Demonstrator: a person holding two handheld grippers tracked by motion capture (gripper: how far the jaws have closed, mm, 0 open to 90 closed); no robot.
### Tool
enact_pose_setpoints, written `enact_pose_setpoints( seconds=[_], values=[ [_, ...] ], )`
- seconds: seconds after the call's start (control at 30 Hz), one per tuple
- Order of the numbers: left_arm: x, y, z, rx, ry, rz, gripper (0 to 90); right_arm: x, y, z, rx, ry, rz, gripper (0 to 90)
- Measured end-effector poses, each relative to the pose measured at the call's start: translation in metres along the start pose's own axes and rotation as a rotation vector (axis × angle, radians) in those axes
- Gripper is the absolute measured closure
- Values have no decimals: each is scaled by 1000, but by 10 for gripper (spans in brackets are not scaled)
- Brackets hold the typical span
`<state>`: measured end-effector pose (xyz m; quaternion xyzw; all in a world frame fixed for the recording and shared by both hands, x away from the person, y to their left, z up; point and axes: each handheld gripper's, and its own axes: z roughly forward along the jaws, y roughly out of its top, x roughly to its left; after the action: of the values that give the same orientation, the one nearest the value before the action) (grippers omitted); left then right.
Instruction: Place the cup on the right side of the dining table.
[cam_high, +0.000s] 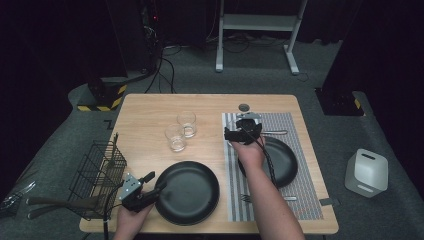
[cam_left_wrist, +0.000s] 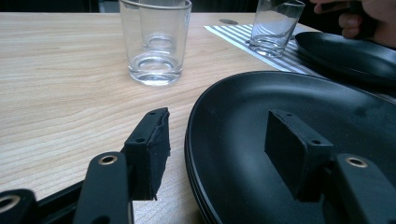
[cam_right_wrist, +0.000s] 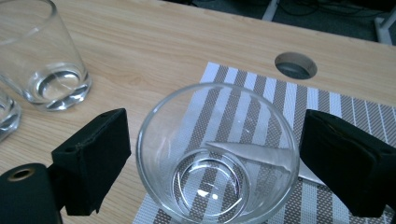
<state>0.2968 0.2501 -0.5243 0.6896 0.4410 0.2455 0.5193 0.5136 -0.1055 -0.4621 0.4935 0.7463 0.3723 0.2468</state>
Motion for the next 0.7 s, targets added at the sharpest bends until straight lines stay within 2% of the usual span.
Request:
enact_pose_setpoints(
  seconds=[0.13, 0.5, 0.7],
  values=[
    [0, 0, 0, 4, 0, 2, 403, 2, 4, -7, -32, 0, -7, 91],
    [-1, 0, 0, 5, 3, 5, 404, 2, 8, -18, -53, -5, -19, 92],
    [-1, 0, 1, 4, 4, 5, 404, 2, 7, -20, -45, -6, -20, 92]
  ],
)
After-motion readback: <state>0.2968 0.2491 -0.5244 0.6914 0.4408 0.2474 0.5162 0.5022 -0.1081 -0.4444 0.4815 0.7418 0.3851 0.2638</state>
